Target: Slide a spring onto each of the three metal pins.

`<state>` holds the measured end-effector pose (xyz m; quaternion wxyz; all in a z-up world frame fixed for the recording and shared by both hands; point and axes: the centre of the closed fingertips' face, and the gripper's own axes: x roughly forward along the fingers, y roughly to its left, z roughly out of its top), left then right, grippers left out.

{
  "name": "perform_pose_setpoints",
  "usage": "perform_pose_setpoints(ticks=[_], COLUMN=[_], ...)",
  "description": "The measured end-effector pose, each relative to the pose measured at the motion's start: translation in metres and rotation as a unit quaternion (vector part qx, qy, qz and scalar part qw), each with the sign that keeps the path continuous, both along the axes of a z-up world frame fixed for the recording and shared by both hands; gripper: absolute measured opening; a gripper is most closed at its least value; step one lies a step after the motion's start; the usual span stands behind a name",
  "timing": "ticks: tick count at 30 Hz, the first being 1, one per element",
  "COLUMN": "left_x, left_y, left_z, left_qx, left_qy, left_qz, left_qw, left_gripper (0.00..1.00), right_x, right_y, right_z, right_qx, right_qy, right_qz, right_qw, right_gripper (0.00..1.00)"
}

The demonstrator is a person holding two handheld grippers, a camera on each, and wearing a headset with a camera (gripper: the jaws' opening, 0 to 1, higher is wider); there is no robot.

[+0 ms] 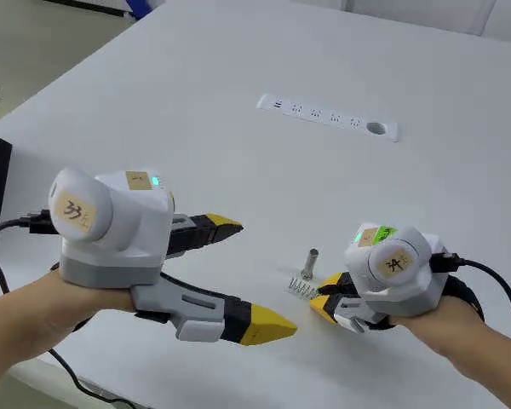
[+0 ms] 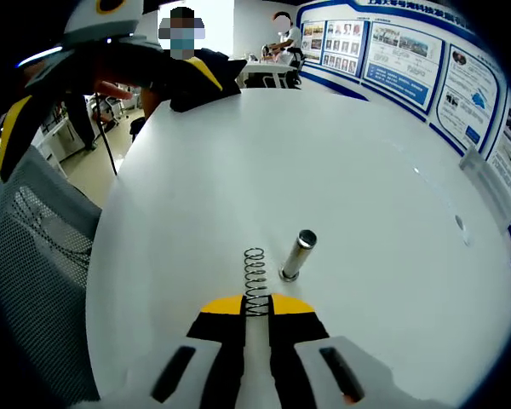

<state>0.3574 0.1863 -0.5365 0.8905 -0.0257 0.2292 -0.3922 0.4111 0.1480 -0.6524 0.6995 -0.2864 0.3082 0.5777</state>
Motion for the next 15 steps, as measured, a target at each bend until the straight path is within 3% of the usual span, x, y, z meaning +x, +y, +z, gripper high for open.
perform_pose_setpoints(ticks=[7, 10, 15], left_x=[-0.003, -0.004, -0.002], left_y=[-0.005, -0.009, -0.017], left_z=[0.002, 0.005, 0.012], left_qx=[0.011, 0.014, 0.019], left_qy=[0.003, -0.002, -0.016], left_qz=[-0.013, -0.02, -0.029], left_qw=[0.9999, 0.9997, 0.9993], left_gripper=[0.82, 0.79, 0.69], right_x=[-0.007, -0.014, -0.029], right_y=[0.002, 0.003, 0.0], right_z=[0.033, 0.055, 0.092], right_qx=[0.03, 0.044, 0.067], right_qy=[-0.003, -0.016, -0.014], right_qz=[0.014, 0.047, 0.093], right_qw=[0.9995, 0.9978, 0.9933], right_gripper=[0.1, 0.1, 0.1])
